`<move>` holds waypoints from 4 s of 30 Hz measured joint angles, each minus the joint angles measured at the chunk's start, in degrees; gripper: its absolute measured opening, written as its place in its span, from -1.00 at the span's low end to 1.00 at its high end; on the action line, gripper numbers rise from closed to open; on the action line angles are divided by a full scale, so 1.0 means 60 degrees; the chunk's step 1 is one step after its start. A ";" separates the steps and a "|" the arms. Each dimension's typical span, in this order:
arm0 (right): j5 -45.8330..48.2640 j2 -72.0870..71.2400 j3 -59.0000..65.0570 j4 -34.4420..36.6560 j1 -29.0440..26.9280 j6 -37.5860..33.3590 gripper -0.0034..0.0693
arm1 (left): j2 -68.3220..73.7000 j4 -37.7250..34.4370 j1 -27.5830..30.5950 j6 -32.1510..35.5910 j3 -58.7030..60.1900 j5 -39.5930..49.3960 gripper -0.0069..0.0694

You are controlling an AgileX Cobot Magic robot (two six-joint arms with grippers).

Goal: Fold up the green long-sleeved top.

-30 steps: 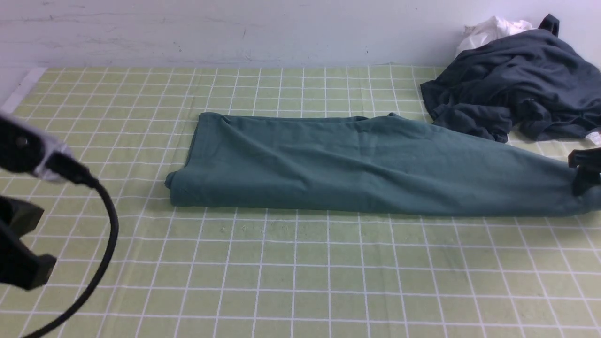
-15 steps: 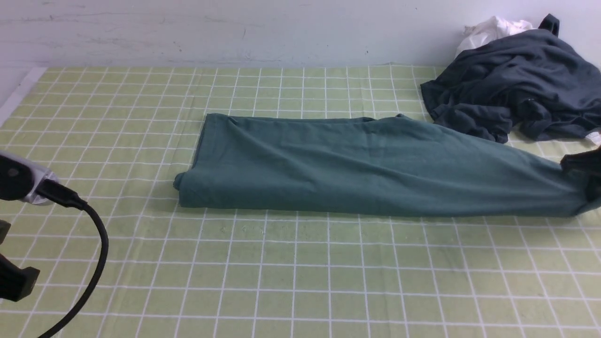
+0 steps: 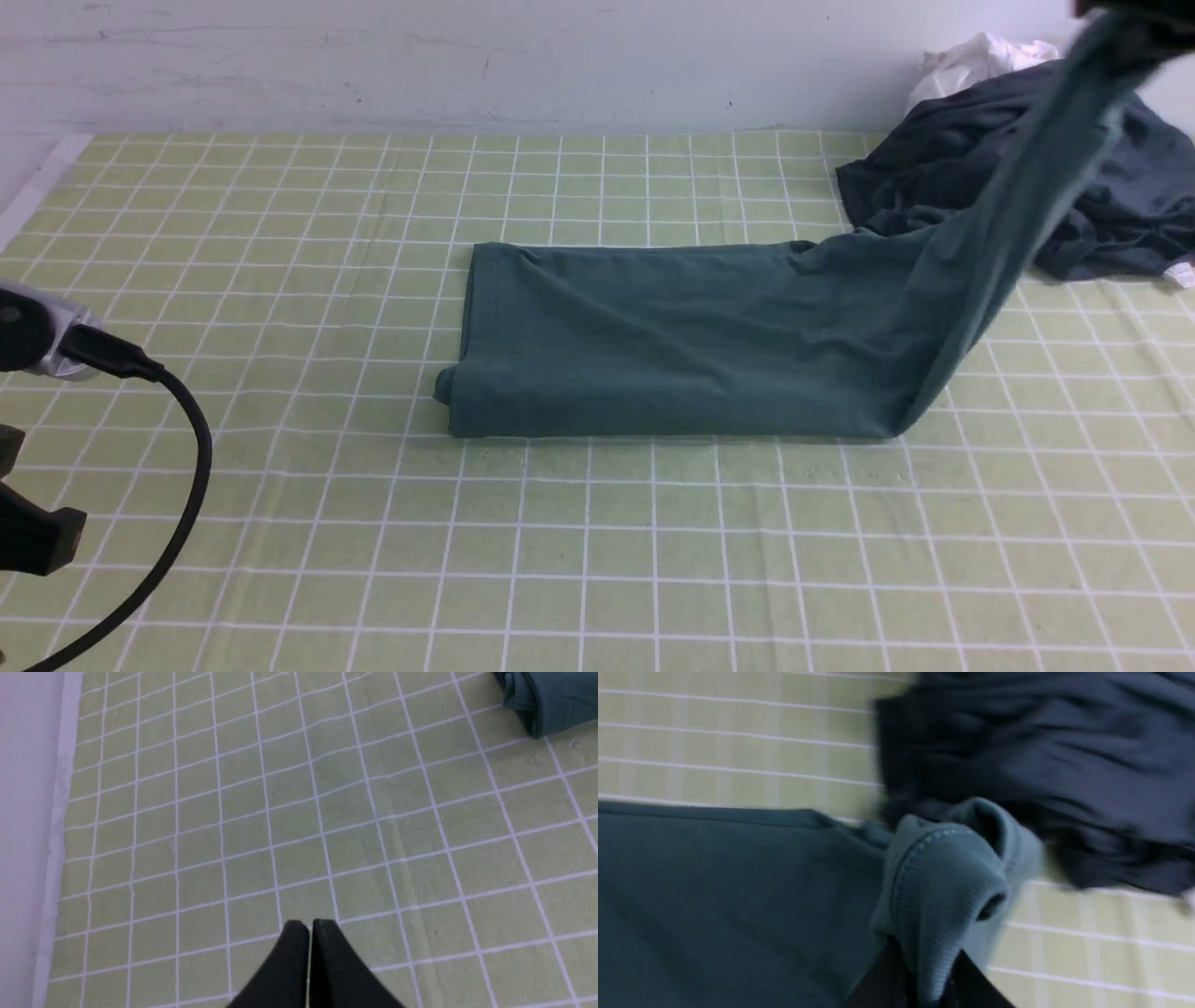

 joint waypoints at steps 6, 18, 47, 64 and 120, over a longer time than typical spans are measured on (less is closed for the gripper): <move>-0.1464 0.0947 -0.0042 0.1754 0.2506 -0.0355 -0.87 | 0.0000 0.0000 0.0000 -0.0063 0.0000 0.0000 -0.83; -0.3688 0.4116 -0.0387 0.2673 0.4699 -0.0580 -0.46 | 0.0000 -0.0059 0.0000 -0.0112 0.0019 -0.0011 -0.83; -0.0622 0.2607 -0.2117 0.1130 0.4560 -0.2627 -0.95 | -0.5725 -0.0727 0.0000 0.0452 0.2369 -0.2939 -0.83; -0.4406 -0.7825 0.4872 -0.0463 0.3798 -0.2464 -0.94 | -0.7608 -0.0612 0.0000 0.0452 0.5407 -0.7907 -0.83; -0.8303 -1.8542 2.0362 0.0246 -0.1965 -0.0569 -0.94 | -0.7608 -0.0603 0.0000 0.0383 0.5426 -0.7916 -0.83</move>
